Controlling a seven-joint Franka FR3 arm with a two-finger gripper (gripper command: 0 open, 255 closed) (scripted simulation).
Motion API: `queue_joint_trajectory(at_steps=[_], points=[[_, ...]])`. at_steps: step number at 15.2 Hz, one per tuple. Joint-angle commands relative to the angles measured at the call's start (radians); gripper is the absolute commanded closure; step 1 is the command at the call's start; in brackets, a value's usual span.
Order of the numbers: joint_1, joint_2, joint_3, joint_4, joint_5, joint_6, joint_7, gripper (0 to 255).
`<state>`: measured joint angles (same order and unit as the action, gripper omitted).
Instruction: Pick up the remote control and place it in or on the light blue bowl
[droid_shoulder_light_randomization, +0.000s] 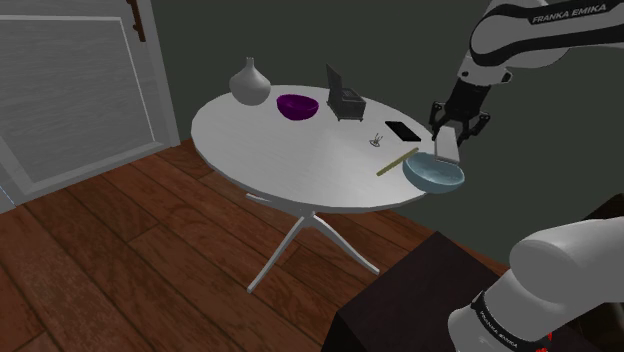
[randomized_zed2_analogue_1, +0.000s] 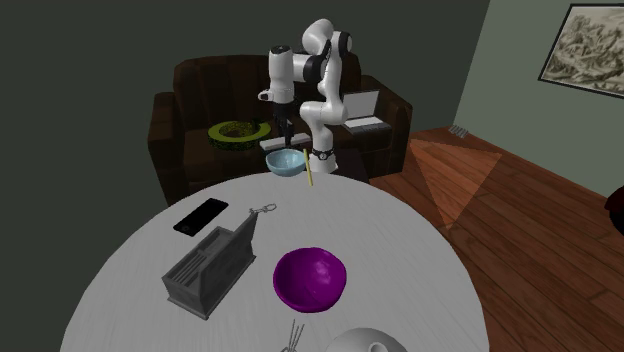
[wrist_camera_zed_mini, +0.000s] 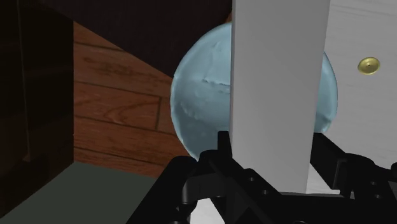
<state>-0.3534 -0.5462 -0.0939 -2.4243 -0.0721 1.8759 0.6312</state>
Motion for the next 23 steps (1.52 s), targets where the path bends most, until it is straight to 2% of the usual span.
queue_joint_trajectory(at_steps=[1, 12, 20, 21, 23], points=[[-0.002, -0.009, -0.003, -0.029, -0.003, 0.020, -0.003, 255], [-0.004, 0.030, -0.011, -0.150, -0.009, 0.180, 0.001, 255], [-0.004, 0.032, -0.011, -0.153, -0.009, 0.185, 0.001, 255], [-0.004, 0.032, -0.011, -0.153, -0.009, 0.185, 0.001, 0], [-0.004, 0.031, -0.011, -0.153, -0.009, 0.185, 0.001, 0]])
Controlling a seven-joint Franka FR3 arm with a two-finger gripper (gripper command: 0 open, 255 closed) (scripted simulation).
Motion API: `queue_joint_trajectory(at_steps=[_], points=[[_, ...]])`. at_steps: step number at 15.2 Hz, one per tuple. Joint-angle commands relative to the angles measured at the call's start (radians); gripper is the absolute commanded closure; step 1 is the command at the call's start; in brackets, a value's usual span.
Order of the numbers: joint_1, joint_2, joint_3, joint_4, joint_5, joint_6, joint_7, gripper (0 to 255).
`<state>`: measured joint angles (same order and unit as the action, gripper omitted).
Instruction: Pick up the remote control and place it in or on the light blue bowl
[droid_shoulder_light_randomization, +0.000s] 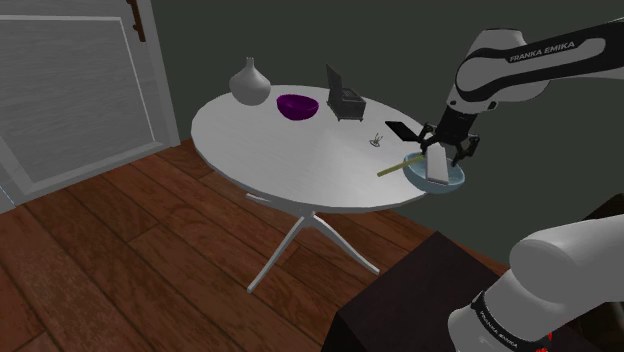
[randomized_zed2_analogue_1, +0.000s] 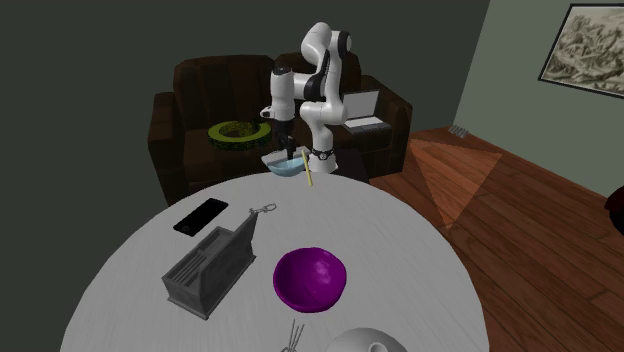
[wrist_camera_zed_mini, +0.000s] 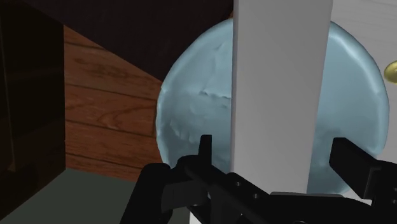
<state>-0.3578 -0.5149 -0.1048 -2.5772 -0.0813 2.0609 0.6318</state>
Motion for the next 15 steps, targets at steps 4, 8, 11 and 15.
queue_joint_trajectory(at_steps=[4, 8, 11, 15], points=[[0.001, -0.012, 0.002, 0.025, 0.002, -0.037, 0.000, 0], [0.003, -0.036, 0.008, 0.102, 0.006, -0.138, -0.001, 0], [0.003, -0.036, 0.008, 0.102, 0.006, -0.138, -0.001, 0], [0.003, -0.036, 0.008, 0.102, 0.006, -0.138, -0.001, 0]])
